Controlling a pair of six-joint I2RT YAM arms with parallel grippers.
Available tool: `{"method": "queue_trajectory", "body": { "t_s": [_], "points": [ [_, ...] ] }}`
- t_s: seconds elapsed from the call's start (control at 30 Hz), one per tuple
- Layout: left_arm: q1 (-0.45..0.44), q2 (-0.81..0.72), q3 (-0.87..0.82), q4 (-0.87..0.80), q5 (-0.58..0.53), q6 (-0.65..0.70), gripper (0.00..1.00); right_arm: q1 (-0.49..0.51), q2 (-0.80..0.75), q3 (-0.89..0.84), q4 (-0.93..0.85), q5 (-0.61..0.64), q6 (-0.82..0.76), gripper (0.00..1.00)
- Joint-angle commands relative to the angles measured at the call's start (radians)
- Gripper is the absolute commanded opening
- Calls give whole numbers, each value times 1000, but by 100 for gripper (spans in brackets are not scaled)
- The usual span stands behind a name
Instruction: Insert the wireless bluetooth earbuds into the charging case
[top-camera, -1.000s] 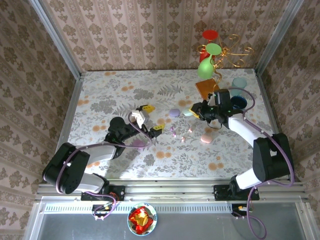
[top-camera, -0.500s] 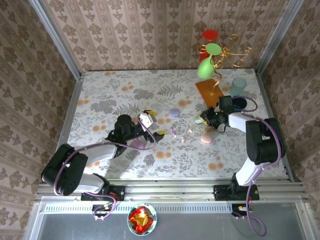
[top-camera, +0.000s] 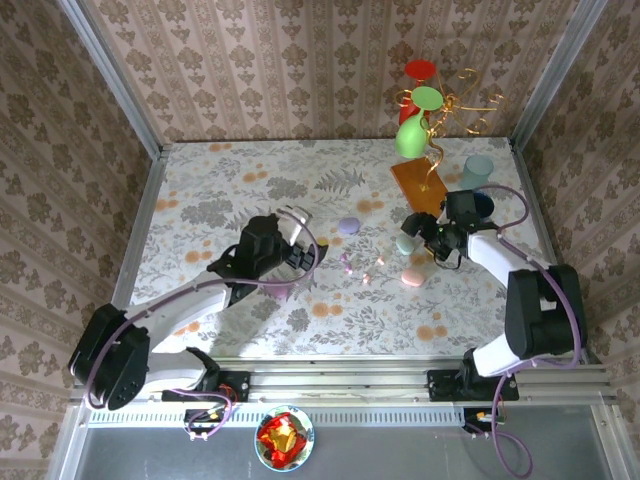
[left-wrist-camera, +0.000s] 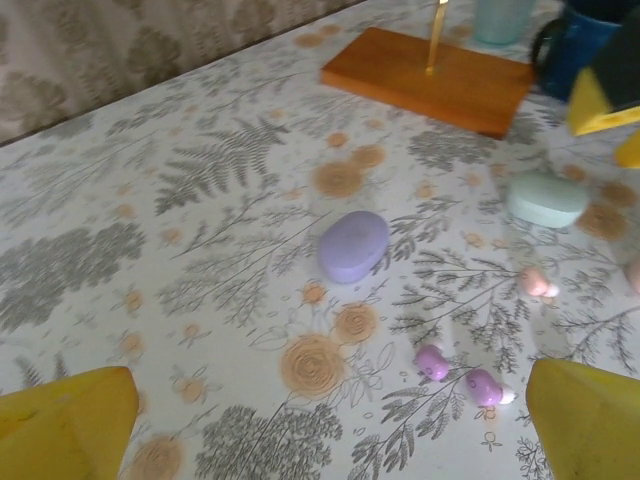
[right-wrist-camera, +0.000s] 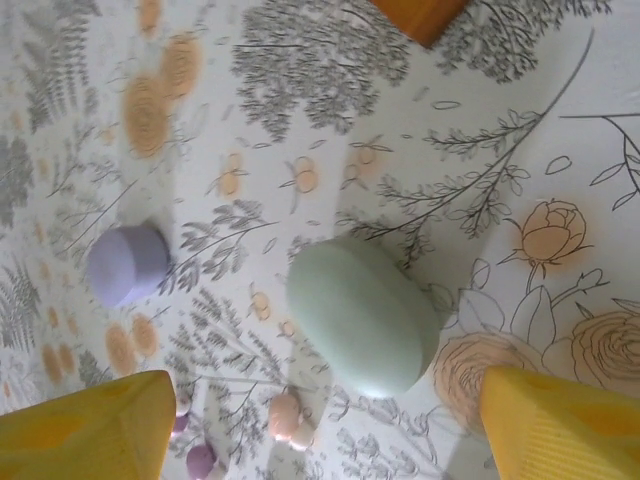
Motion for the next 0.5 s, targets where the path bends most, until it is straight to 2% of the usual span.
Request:
{"method": "queue_trajectory", "body": {
  "t_s": [0.0, 0.1, 0.13, 0.17, 0.23, 0.3, 0.4, 0.47],
  "points": [
    [-39, -31, 31, -251, -300, -178, 100, 44, -67, 31, -109, 44, -133, 82],
    [-71, -32, 95, -457, -473, -362, 100, 83, -91, 36, -139, 58, -175, 83],
    [-88, -28, 131, -565, -543, -474, 100, 93, -122, 35, -139, 57, -179, 83],
    [-91, -22, 165, -665, -556, -574, 100, 103, -129, 28, -136, 55, -181, 83],
    [-107, -15, 207, -812, -566, -738, 100, 117, -132, 21, -128, 49, -181, 82],
    [-138, -24, 203, -866, -564, -839, 100, 126, -128, 17, -115, 29, -179, 82],
    [-148, -45, 196, -976, -533, -1119, 100, 143, -112, 14, -87, -4, -174, 82],
    [-131, -63, 181, -950, -422, -1072, 100, 162, -105, 16, -72, -25, -175, 82]
  ]
}}
